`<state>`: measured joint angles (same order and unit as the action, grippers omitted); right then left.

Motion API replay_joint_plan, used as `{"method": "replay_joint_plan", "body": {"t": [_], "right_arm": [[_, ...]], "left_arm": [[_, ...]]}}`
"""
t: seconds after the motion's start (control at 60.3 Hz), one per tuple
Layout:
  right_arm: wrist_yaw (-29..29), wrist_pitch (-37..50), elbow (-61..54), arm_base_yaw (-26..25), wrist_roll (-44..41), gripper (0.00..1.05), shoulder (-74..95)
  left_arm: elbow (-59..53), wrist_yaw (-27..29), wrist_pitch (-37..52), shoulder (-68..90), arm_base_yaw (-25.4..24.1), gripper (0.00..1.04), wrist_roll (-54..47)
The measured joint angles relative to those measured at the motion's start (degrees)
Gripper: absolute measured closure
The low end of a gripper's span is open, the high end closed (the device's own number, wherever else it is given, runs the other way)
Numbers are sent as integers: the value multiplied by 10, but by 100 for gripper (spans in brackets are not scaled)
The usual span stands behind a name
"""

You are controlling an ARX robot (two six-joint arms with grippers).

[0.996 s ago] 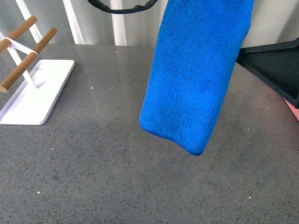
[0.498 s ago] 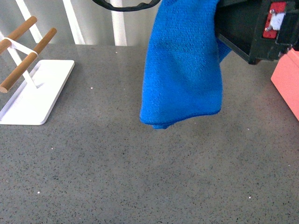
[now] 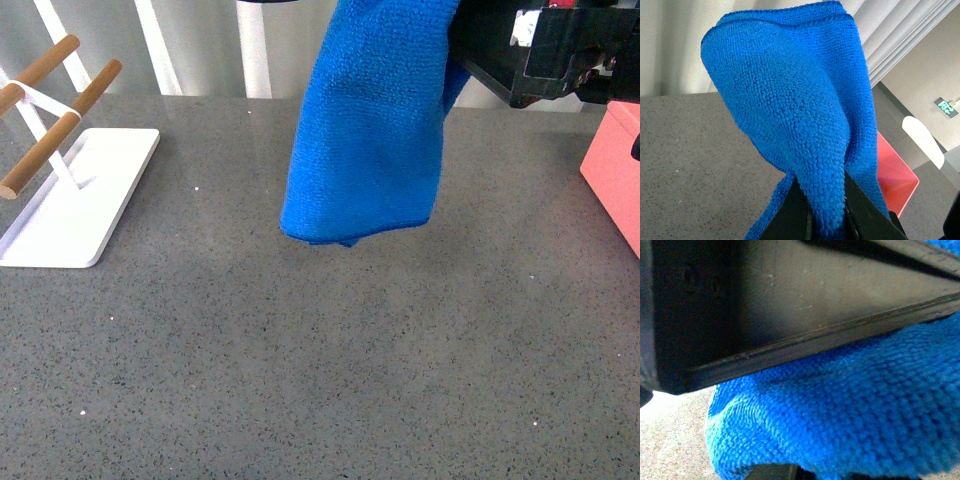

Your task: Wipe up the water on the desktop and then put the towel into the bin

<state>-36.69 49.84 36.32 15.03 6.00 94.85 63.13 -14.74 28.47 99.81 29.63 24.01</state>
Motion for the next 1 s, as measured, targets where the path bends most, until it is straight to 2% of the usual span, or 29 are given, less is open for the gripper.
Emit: {"method": "replay_joint_plan", "body": {"t": [0.083,0.498,0.647,0.714,0.813,0.88,0.929,0.996], "right_arm": [[-1,0,0,-9,2,102,0],[4,-2,0,-42,5,102,-7],[5,-4,1,-49,10,102,-13],[5,-5,4,-54,13,102,-16],[7,-6,7,-60,16,102,-20],[8,-6,8,-66,20,102,-23],[9,-7,9,-69,21,102,-23],[14,-9,11,-74,22,102,-23]], "left_arm": [[0,2,-1,0,0,100,1],[0,12,-9,0,-3,98,7],[0,9,-10,-1,-13,76,8],[-1,5,-10,-5,-30,61,9],[-1,-2,-12,-7,-56,47,13],[-1,-3,-18,-7,-99,31,22],[-1,-3,-22,-5,-121,24,26],[-1,-5,-28,-1,-163,9,27]]}}
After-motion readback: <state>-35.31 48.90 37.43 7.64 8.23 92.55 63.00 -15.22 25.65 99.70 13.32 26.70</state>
